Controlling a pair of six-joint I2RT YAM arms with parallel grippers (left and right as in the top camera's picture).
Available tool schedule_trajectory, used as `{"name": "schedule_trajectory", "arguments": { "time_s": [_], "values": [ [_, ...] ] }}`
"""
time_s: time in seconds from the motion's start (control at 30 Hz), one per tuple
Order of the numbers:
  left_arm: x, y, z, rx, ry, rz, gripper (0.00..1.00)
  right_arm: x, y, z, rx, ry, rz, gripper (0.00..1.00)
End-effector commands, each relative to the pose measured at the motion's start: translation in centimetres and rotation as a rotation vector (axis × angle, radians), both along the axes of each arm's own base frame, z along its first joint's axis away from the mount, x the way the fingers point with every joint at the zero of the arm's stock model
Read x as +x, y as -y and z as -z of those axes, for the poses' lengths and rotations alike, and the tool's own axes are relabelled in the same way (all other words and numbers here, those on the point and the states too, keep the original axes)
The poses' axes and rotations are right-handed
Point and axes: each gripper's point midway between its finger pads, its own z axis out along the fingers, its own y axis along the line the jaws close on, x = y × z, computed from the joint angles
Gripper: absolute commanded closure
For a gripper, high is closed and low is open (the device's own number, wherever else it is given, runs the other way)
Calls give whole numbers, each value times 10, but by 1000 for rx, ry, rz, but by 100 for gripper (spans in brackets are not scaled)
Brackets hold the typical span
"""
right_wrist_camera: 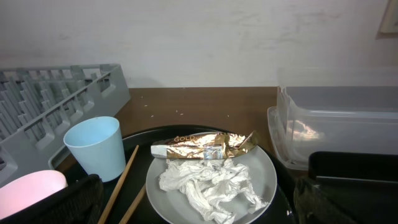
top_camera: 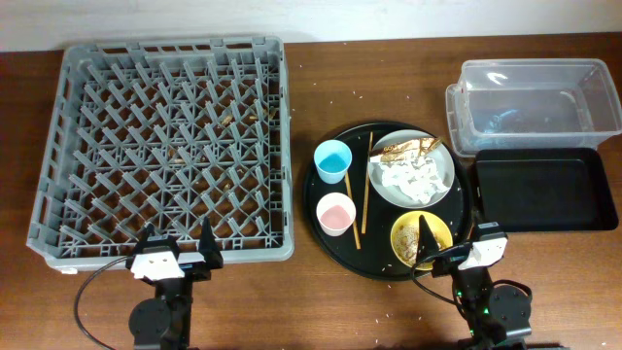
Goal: Sort waste into correct bins and load items into the dishwasher rack
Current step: 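Grasp the crumpled white tissue on the white plate with the right gripper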
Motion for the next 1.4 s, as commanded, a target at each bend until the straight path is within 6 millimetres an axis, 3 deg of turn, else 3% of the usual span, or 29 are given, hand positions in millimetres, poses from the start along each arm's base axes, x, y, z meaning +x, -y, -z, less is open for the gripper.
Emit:
{"name": "schedule_trajectory", "arguments": {
  "time_s": [0.0, 0.53, 0.63, 0.7, 0.8, 0.93, 0.97, 1.0, 1.03, 1.1, 1.2, 1.37],
  "values": [
    [0, 1, 2, 15, 1, 9, 1, -1, -8, 2, 9, -3, -44, 2],
    [0, 1, 2, 15, 1, 9, 0, -1, -8, 0, 5, 5, -41, 2],
    [0, 1, 2, 15, 1, 9, 0, -3, -11, -19, 13, 53, -62, 2],
    [0, 1, 2, 15, 1, 9, 0, -4, -18, -42, 26, 44, -101, 1],
    [0, 1, 2, 15, 1, 9, 0, 23, -24, -78, 16, -93, -113, 2],
    [0, 1, 2, 15, 1, 10, 1, 88, -46, -90, 11, -523, -186, 2],
    [0, 1, 2, 15, 1, 9, 0, 112, -49, -78, -16, -760, -185, 1],
    [0, 1, 2, 15, 1, 9, 1, 129, -52, -39, -111, -955, -235, 2],
    [0, 1, 2, 15, 1, 9, 0, 132, -48, -13, -126, -1030, -215, 2],
    [0, 1, 2, 15, 1, 9, 0, 137, -47, 24, -135, -1129, -207, 2],
    [0, 1, 2, 15, 1, 9, 0, 136, -30, 87, -211, -1301, -130, 1],
    [0, 1, 2, 15, 1, 9, 1, 137, -15, 155, -288, -1431, -70, 1]
  ]
}}
